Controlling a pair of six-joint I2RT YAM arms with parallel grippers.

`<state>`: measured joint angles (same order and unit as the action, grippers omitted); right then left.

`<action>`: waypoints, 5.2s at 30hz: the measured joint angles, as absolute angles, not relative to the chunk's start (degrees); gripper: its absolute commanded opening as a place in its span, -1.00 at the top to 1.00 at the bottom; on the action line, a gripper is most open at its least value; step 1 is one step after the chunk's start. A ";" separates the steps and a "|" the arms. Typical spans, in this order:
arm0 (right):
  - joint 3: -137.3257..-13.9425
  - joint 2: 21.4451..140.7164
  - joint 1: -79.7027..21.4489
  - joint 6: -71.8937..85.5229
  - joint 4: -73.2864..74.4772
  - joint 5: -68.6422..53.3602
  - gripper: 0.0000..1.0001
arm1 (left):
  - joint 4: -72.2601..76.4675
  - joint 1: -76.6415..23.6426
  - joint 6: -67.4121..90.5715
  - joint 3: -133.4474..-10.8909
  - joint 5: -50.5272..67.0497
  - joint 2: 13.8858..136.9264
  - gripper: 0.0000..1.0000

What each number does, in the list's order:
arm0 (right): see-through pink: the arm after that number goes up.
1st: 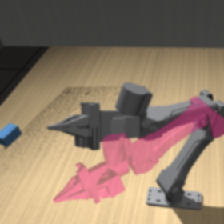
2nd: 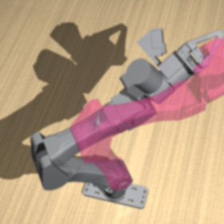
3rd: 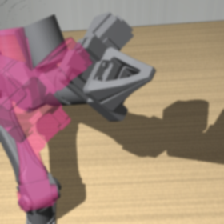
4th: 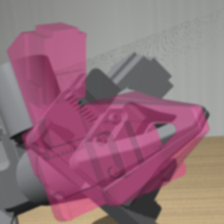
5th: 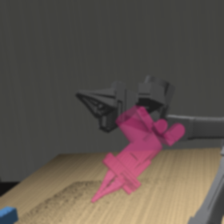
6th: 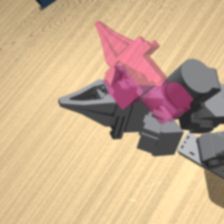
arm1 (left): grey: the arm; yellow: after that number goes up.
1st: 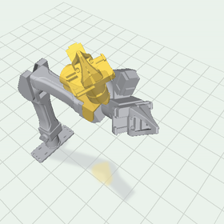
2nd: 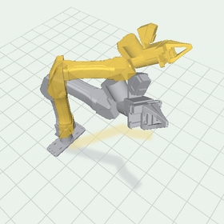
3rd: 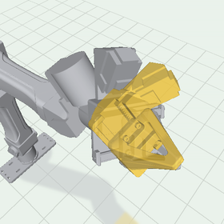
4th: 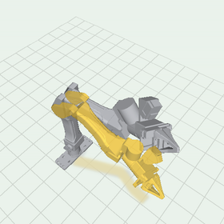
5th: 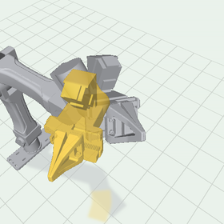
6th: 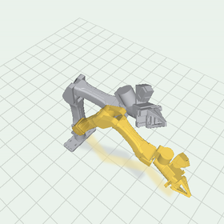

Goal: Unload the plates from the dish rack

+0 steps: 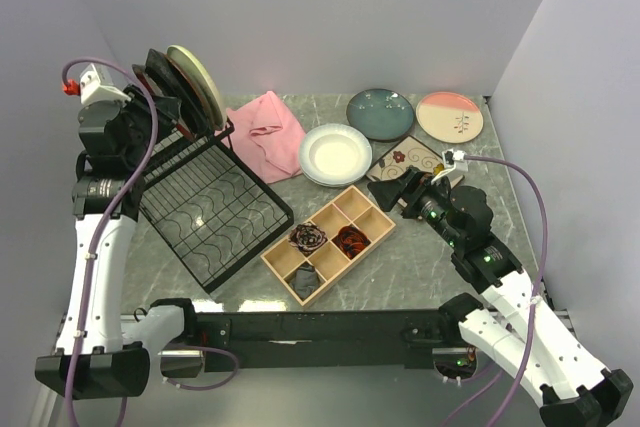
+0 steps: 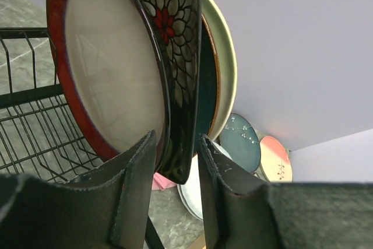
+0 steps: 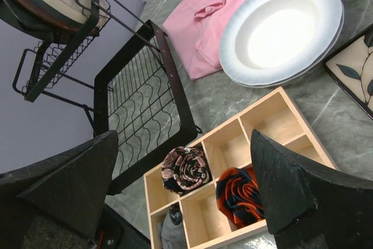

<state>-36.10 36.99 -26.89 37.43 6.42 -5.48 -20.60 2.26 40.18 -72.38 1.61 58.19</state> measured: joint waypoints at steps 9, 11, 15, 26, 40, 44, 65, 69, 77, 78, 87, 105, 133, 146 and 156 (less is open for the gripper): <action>-36.10 37.17 -27.03 37.43 6.39 -5.48 -1.00 | -16.93 2.33 40.77 -68.40 1.21 58.50 0.28; -36.10 37.19 -27.03 37.41 6.39 -5.50 -1.00 | -16.53 2.35 40.97 -67.72 1.15 58.50 0.28; -36.10 37.17 -27.03 37.41 6.39 -5.50 -1.00 | -15.05 2.35 41.21 -67.46 1.26 58.54 0.31; -36.10 37.17 -27.03 37.39 6.39 -5.56 -1.00 | -11.09 2.46 41.19 -65.23 1.65 58.52 0.26; -36.07 36.97 -27.03 37.39 6.15 -5.61 -1.00 | -7.92 2.50 40.97 -64.95 3.01 59.31 0.30; -36.05 36.34 -27.03 37.43 5.89 -5.63 -1.00 | -8.08 2.55 40.66 -64.95 3.01 59.92 0.31; -36.05 36.21 -27.03 37.34 5.63 -5.65 -1.00 | -7.70 2.68 38.98 -64.95 2.98 59.86 0.98; -36.05 36.12 -27.03 36.97 5.67 -5.63 -1.00 | -8.40 2.70 38.33 -65.28 2.72 59.68 0.98; -36.05 35.46 -27.03 36.62 5.69 -5.56 -1.00 | -12.25 2.70 36.77 -67.99 1.80 59.99 0.98; -36.05 35.29 -27.03 36.53 5.72 -5.52 -1.00 | -12.93 2.70 36.64 -68.60 1.69 60.18 0.98; -36.05 35.03 -27.03 36.32 5.72 -5.45 -1.00 | -17.23 2.31 36.21 -72.66 1.96 60.62 0.98; -36.07 35.35 -27.03 35.88 6.31 -5.37 -1.00 | -23.07 2.17 33.91 -79.24 1.19 59.35 0.98; -36.10 36.18 -27.03 35.51 6.68 -5.19 -1.00 | -34.37 2.66 21.56 -84.49 1.93 52.25 0.98; -36.67 35.94 -27.03 36.14 7.38 -5.41 -1.00 | -40.58 2.66 16.58 -93.34 7.53 50.81 0.98; -37.80 36.14 -27.03 36.53 8.71 -5.39 -1.00 | -42.35 2.66 14.81 -93.03 15.46 46.65 0.98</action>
<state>-37.80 36.14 -27.03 36.53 8.71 -5.39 -42.35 2.66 14.81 -93.03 15.46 46.65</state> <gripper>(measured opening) 0.998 0.035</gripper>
